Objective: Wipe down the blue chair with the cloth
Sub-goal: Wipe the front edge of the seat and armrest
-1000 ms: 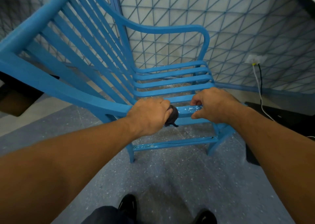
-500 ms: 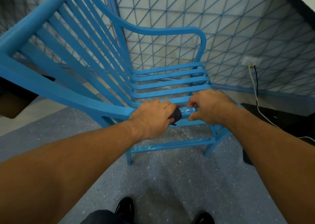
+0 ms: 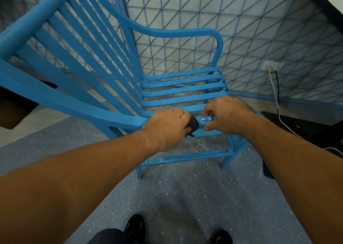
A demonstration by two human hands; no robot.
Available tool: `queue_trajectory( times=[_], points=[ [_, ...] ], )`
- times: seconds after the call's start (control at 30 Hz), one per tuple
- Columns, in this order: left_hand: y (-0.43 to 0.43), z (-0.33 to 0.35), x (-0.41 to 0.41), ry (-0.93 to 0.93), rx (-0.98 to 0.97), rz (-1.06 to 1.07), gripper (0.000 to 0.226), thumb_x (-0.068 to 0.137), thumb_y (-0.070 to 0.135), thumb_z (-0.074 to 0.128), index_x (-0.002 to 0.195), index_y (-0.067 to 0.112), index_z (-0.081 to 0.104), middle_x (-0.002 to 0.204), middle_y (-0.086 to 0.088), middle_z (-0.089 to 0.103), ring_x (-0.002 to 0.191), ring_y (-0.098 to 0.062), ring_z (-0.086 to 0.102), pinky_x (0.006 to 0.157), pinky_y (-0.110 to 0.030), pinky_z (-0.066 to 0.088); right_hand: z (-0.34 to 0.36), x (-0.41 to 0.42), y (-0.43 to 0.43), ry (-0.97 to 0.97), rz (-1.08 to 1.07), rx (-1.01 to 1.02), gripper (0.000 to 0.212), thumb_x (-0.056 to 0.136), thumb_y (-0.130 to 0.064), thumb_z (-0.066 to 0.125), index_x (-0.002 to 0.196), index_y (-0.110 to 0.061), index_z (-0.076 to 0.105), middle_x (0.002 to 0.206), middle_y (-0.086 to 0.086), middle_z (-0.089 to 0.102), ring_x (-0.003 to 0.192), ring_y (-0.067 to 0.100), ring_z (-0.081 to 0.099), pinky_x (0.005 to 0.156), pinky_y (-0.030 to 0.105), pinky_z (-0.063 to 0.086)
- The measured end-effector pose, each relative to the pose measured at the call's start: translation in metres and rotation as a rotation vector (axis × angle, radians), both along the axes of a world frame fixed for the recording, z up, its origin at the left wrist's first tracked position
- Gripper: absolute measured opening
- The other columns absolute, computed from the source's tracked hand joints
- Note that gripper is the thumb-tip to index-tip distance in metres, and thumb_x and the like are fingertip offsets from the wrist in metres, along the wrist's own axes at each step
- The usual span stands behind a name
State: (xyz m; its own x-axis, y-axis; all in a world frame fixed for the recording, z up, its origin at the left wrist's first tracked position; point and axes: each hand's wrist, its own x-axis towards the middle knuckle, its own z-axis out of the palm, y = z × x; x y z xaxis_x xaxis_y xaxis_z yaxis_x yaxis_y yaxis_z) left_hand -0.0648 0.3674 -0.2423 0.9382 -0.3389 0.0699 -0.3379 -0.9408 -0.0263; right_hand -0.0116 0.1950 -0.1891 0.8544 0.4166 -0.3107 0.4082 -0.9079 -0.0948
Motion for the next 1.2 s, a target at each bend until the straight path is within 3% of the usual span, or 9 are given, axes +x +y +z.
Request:
queue_trajectory(
  times=[0.2,0.33,0.5,0.6,0.73,0.87,0.97,1.07,1.2],
  points=[
    [-0.001,0.011,0.025,0.277,-0.102,0.073,0.036,0.1,0.054,0.023,0.09,0.028,0.046,0.076,0.008,0.049,0.077,-0.017,0.052,0.072,-0.037,0.046,-0.004,0.001,0.0,-0.013,0.006,0.015,0.031,0.079,-0.041,0.075,0.105,-0.03,0.063,0.097,-0.008,0.063,0.09,0.014,0.058,0.082,0.033,0.051],
    [-0.009,0.014,0.038,0.387,-0.149,0.168,0.042,0.101,0.053,0.02,0.085,0.028,0.05,0.08,0.004,0.053,0.08,-0.019,0.054,0.075,-0.038,0.045,-0.003,0.003,0.0,-0.013,0.009,0.012,0.032,0.078,-0.041,0.075,0.107,-0.031,0.064,0.096,-0.009,0.062,0.09,0.014,0.058,0.082,0.033,0.052],
    [-0.005,-0.006,-0.003,-0.095,0.069,0.009,0.04,0.101,0.046,0.027,0.118,0.019,0.051,0.103,0.0,0.06,0.087,-0.023,0.058,0.076,-0.041,0.049,-0.003,0.0,-0.001,-0.008,-0.018,0.03,0.036,0.076,-0.043,0.077,0.108,-0.031,0.064,0.101,-0.008,0.065,0.092,0.015,0.058,0.085,0.035,0.052],
    [0.005,-0.009,-0.006,-0.135,0.146,-0.05,0.038,0.101,0.046,0.033,0.123,0.019,0.048,0.104,0.001,0.06,0.086,-0.023,0.06,0.071,-0.04,0.05,-0.005,-0.001,0.0,-0.014,-0.018,0.029,0.039,0.077,-0.043,0.076,0.112,-0.03,0.063,0.103,-0.007,0.065,0.094,0.015,0.058,0.086,0.035,0.052],
    [-0.004,0.005,0.023,0.156,-0.052,0.05,0.037,0.101,0.051,0.022,0.088,0.028,0.048,0.079,0.005,0.054,0.074,-0.018,0.055,0.07,-0.038,0.049,-0.006,0.002,-0.001,-0.013,-0.01,0.043,0.033,0.079,-0.039,0.075,0.108,-0.03,0.063,0.096,-0.008,0.062,0.09,0.015,0.058,0.078,0.031,0.049],
    [-0.016,0.008,0.055,0.495,-0.15,0.195,0.043,0.103,0.042,0.024,0.093,0.02,0.06,0.097,-0.004,0.061,0.09,-0.022,0.057,0.078,-0.035,0.045,-0.009,0.003,-0.001,-0.01,-0.01,0.054,0.026,0.082,-0.028,0.071,0.107,-0.03,0.063,0.092,-0.008,0.06,0.086,0.013,0.056,0.071,0.028,0.044],
    [-0.02,0.002,0.038,0.255,-0.137,0.167,0.046,0.102,0.046,0.021,0.086,0.022,0.057,0.086,-0.002,0.061,0.075,-0.018,0.057,0.071,-0.038,0.049,-0.009,0.005,-0.003,-0.02,-0.004,0.065,0.024,0.082,-0.031,0.072,0.104,-0.029,0.064,0.092,-0.009,0.061,0.086,0.013,0.057,0.072,0.028,0.046],
    [-0.017,-0.007,-0.001,-0.104,0.006,0.049,0.037,0.102,0.046,0.026,0.112,0.021,0.052,0.096,0.0,0.059,0.079,-0.02,0.055,0.073,-0.041,0.049,-0.008,0.004,-0.003,-0.015,0.005,0.069,0.024,0.08,-0.038,0.074,0.099,-0.029,0.063,0.093,-0.009,0.063,0.087,0.011,0.059,0.077,0.028,0.049],
    [-0.009,-0.008,-0.006,-0.068,0.09,0.035,0.042,0.101,0.048,0.026,0.125,0.019,0.045,0.107,0.0,0.057,0.088,-0.022,0.056,0.076,-0.039,0.046,-0.01,0.002,-0.003,-0.057,0.016,0.077,0.029,0.078,-0.041,0.076,0.101,-0.03,0.064,0.094,-0.009,0.064,0.089,0.013,0.059,0.081,0.032,0.052]
  ],
)
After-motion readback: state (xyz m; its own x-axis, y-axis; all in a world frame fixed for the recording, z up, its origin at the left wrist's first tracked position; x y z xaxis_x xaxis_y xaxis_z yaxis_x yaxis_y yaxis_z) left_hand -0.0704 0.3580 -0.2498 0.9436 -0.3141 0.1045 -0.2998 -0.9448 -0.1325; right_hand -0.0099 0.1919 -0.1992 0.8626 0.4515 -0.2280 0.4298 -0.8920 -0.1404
